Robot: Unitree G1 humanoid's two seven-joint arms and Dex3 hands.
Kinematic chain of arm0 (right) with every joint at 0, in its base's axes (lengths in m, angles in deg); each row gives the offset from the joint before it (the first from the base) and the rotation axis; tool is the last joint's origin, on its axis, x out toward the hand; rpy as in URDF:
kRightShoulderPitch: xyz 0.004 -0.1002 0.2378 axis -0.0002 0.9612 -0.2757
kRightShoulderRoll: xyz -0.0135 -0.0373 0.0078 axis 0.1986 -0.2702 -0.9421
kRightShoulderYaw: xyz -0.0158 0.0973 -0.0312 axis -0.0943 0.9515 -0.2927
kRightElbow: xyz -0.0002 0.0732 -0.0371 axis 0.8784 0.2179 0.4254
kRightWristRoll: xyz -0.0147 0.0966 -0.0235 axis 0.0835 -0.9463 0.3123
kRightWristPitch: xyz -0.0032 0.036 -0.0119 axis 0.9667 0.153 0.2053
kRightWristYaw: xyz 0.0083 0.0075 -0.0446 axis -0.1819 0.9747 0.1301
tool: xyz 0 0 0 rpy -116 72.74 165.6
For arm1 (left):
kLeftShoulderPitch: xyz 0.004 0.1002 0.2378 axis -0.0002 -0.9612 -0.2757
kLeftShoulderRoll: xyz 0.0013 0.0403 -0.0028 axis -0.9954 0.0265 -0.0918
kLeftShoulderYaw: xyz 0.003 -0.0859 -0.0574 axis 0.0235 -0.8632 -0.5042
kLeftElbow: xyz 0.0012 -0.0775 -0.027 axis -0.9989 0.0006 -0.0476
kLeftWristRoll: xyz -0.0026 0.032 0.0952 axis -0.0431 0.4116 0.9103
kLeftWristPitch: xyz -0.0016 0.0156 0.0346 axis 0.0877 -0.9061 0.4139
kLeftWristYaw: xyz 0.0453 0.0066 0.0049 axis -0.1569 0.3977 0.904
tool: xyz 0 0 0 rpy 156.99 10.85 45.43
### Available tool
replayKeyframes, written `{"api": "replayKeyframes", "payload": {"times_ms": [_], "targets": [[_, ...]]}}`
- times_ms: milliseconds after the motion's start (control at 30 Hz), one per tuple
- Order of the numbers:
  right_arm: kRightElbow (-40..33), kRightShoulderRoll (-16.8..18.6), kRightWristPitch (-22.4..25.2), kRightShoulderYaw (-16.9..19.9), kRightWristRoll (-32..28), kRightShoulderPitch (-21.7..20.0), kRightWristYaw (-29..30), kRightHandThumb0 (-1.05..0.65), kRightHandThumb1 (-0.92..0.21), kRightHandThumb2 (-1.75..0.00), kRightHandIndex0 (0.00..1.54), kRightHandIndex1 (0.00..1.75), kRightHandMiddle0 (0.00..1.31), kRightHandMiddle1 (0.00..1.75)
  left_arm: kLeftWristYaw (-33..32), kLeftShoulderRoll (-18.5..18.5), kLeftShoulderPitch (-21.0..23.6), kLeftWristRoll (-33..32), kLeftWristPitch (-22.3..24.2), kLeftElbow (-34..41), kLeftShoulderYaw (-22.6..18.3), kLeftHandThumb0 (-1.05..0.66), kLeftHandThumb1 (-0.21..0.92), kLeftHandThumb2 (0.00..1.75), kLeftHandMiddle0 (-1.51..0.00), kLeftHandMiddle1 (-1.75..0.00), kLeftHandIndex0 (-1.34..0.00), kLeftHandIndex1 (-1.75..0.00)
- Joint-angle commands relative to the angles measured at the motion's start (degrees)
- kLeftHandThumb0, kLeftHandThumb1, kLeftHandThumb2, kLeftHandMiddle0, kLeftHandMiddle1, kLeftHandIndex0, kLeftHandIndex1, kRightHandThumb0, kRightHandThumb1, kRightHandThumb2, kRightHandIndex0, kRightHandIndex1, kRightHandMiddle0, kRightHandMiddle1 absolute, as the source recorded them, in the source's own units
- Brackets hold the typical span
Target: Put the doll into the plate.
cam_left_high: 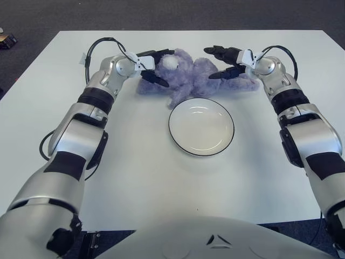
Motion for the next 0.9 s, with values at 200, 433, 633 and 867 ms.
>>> {"api": "replayKeyframes", "payload": {"times_ms": [200,433,633,867], "targets": [[2.9,0.93,-1.23,0.17,0.39,-1.91,0.85,-0.91,-0.92,-0.17,0.0,0.0,0.01,0.02,-1.65,0.87,0.86,1.26,0.13,-2.01,1.1,-0.84,0.82,0.0,-0.2,-0.03,-0.12,-0.06],[4.41,1.32,-0.33,0.19,0.18,-2.4,-0.83,-0.91,-0.92,-0.17,0.0,0.0,0.03,0.03,-2.55,1.6,1.18,1.28,-0.02,-4.13,1.46,-0.81,0.82,0.0,-0.29,-0.05,-0.21,-0.08],[5.42,1.6,0.6,0.13,0.26,-2.93,-2.12,-0.9,-0.92,-0.17,0.04,0.01,0.11,0.07,-2.87,2.0,1.56,1.23,-0.36,-5.73,1.55,-0.78,0.81,0.0,-0.36,-0.04,-0.3,-0.09],[6.5,1.71,1.52,-0.44,0.85,-3.63,-3.54,-0.88,-0.92,-0.21,0.06,0.02,0.15,0.08,-3.1,2.34,2.08,1.22,-0.75,-7.15,1.71,-0.75,0.81,0.0,-0.44,-0.07,-0.37,-0.11]]}}
